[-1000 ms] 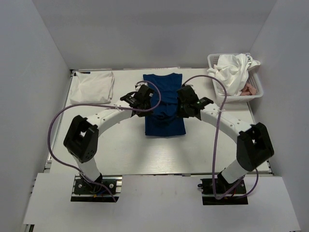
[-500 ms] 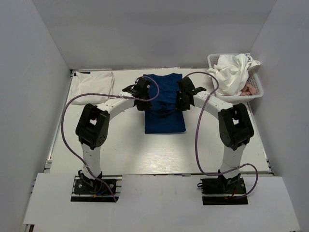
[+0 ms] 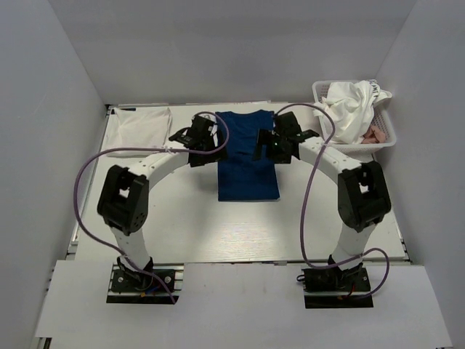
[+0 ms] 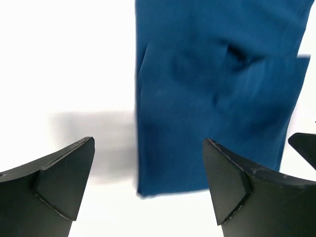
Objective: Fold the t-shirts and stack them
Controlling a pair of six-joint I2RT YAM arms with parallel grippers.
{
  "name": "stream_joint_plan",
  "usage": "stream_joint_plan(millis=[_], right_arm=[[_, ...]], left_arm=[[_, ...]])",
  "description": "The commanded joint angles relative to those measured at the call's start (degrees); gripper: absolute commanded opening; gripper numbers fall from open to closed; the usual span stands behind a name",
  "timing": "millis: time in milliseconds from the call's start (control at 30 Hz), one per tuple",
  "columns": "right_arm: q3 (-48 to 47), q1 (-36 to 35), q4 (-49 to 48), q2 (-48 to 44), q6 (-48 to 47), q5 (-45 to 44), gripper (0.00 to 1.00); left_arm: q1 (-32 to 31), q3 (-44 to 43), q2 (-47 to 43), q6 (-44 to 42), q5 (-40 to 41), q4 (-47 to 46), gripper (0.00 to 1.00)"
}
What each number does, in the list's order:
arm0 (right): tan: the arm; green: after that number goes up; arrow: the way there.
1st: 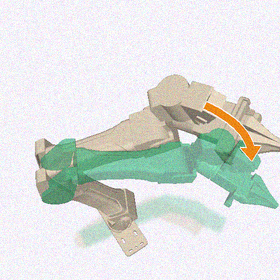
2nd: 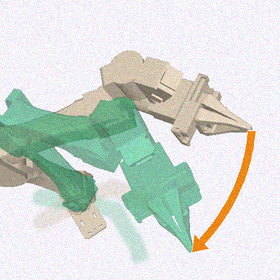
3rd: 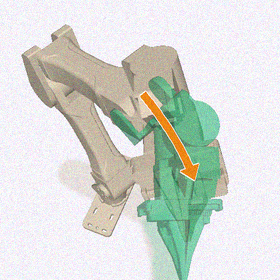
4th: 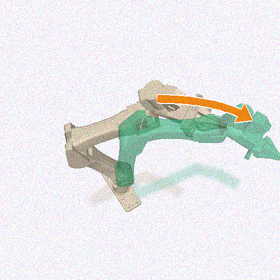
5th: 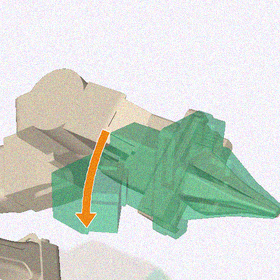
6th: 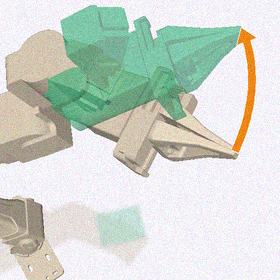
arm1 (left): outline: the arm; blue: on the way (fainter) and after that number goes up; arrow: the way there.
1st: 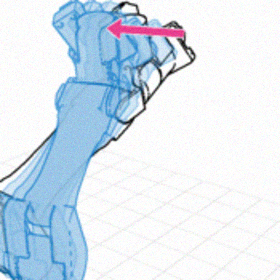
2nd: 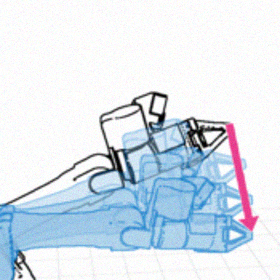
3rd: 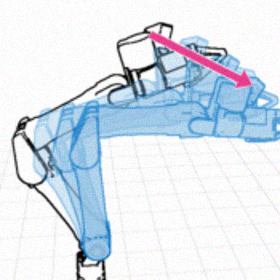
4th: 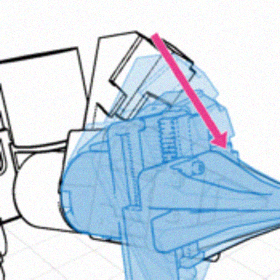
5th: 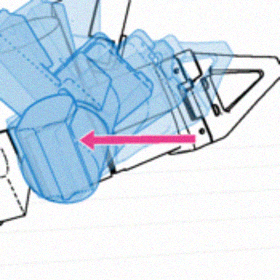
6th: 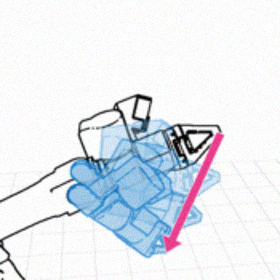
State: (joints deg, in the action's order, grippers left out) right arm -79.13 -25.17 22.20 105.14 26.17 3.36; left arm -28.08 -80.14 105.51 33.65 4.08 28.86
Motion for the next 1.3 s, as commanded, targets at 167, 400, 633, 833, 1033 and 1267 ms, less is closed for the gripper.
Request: stream_joint_plan(millis=[167, 400, 633, 833, 1033, 1267], right_arm=[[19.51, 0.21, -1.89, -13.2, -0.6, 1.14, 0.9], [28.5, 1.09, -7.06, -15.32, 4.32, 4.29, 0.9], [30.97, 1.96, -9.8, -13.65, 5.64, 7.63, 0.78], [32.2, 2.23, -12.09, -12.86, 6.17, 10.79, 0.3], [33.69, 1.88, -10.69, -15.57, 5.12, 11.41, 0.0], [37.38, 1.44, -0.5, -32.16, 2.74, 13.78, 0.0]], left_arm=[[-1.46, 14.82, -11.29, -1.92, -8.61, -3.71, 1.0], [-1.46, 23.45, -9.19, 0.01, -15.41, -12.25, 0.72], [-1.46, 24.06, -4.79, 0.01, -18.31, -15.06, 0.57], [-2.51, 26.43, -4.26, 0.01, -21.04, -16.29, 0.17], [-3.12, 29.42, -7.94, 0.01, -22.88, -14.36, 0.0], [-5.41, 32.59, -23.41, 0.01, -25.17, -9.01, 0.0]])
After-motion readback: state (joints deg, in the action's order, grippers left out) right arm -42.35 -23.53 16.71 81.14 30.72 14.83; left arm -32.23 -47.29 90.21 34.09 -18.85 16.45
